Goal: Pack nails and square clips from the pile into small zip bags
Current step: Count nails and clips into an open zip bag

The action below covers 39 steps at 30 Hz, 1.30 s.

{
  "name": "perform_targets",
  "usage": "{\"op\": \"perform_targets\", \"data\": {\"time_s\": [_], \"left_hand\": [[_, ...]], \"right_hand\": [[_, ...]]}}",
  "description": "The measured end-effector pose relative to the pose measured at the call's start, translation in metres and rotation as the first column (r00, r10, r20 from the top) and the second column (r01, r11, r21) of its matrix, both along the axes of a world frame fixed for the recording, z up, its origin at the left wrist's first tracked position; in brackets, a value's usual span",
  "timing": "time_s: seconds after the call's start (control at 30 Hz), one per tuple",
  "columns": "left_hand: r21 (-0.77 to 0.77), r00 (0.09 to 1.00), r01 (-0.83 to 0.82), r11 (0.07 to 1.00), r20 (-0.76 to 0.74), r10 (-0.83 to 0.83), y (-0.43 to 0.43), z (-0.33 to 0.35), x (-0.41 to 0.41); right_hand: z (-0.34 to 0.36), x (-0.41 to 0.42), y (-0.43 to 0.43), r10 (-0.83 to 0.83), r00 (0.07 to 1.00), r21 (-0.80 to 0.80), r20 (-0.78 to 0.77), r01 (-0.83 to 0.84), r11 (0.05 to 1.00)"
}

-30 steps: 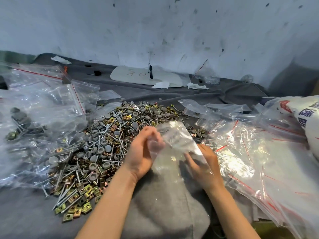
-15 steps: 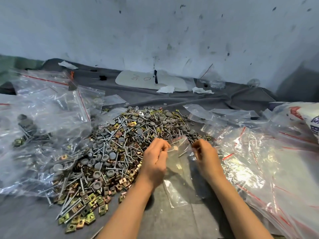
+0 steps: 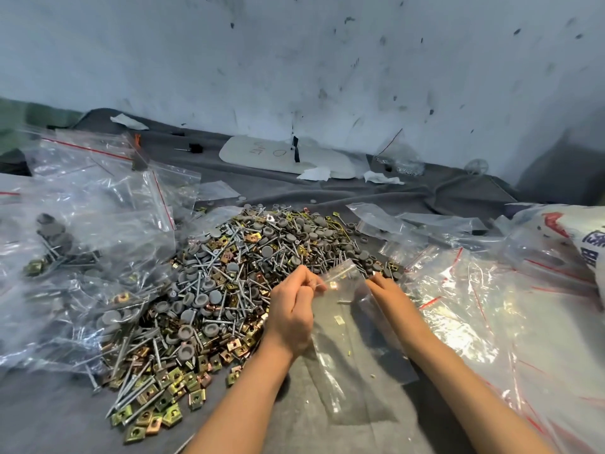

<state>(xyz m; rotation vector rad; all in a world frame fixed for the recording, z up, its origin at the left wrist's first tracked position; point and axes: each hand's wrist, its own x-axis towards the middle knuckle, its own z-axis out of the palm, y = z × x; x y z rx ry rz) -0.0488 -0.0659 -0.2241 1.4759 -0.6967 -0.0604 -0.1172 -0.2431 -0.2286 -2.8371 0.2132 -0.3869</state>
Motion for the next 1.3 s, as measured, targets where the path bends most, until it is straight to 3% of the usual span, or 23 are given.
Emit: {"op": "perform_targets", "data": {"time_s": [0.07, 0.2, 0.3, 0.4, 0.47, 0.67, 0.77, 0.83, 0.9, 1.0, 1.07, 1.3], "left_hand": [[0.032, 1.0, 0.012, 0.999, 0.019, -0.013, 0.0, 0.001, -0.001], [0.113, 0.995, 0.027, 0.993, 0.093, -0.038, 0.0, 0.005, -0.005], [0.164, 0.988, 0.087, 0.983, 0.112, -0.106, 0.0, 0.007, -0.008], [0.155, 0.98, 0.086, 0.984, 0.162, -0.111, 0.001, 0.008, -0.009], [0.116, 0.982, 0.089, 0.989, 0.155, -0.107, 0.002, 0.009, -0.009], [0.021, 0.99, 0.088, 0.996, 0.107, -0.09, 0.003, 0.007, -0.006], [-0.023, 0.995, 0.084, 0.996, 0.062, -0.082, 0.003, 0.006, -0.005], [-0.021, 0.996, 0.09, 0.996, 0.029, -0.089, 0.003, 0.006, -0.005], [-0.01, 0.995, 0.096, 0.995, 0.002, -0.096, 0.002, 0.004, -0.005], [0.022, 0.998, 0.068, 0.997, -0.01, -0.068, 0.002, 0.002, -0.005], [0.012, 0.998, 0.064, 0.998, -0.015, -0.064, 0.001, 0.001, -0.004], [0.042, 0.999, 0.03, 0.999, -0.031, -0.029, 0.001, 0.0, 0.0]], "right_hand": [[0.009, -0.001, -0.003, -0.003, 0.999, 0.023, 0.04, 0.002, 1.0], [0.052, -0.006, -0.006, -0.158, 0.931, 0.307, 0.328, 0.053, 0.95], [0.084, -0.007, 0.012, 0.002, 0.899, 0.164, 0.438, -0.082, 0.983], [0.096, -0.009, 0.029, 0.209, 0.918, -0.123, 0.336, -0.177, 0.976], [0.096, -0.009, 0.033, 0.261, 0.939, -0.202, 0.222, -0.218, 0.955], [0.092, -0.006, 0.033, 0.336, 0.929, -0.021, 0.157, -0.337, 0.941], [0.091, 0.001, 0.025, 0.149, 0.955, 0.267, 0.257, -0.218, 0.939], [0.084, 0.011, 0.016, -0.044, 0.97, 0.406, 0.241, -0.06, 0.912], [0.073, 0.021, 0.011, -0.152, 0.986, 0.427, 0.075, 0.106, 0.898], [0.05, 0.034, 0.015, -0.182, 0.966, 0.302, -0.183, 0.231, 0.925], [0.036, 0.04, 0.022, -0.22, 0.953, 0.268, -0.21, 0.273, 0.924], [0.022, 0.049, 0.027, -0.265, 0.958, 0.367, -0.113, 0.288, 0.884]]}}
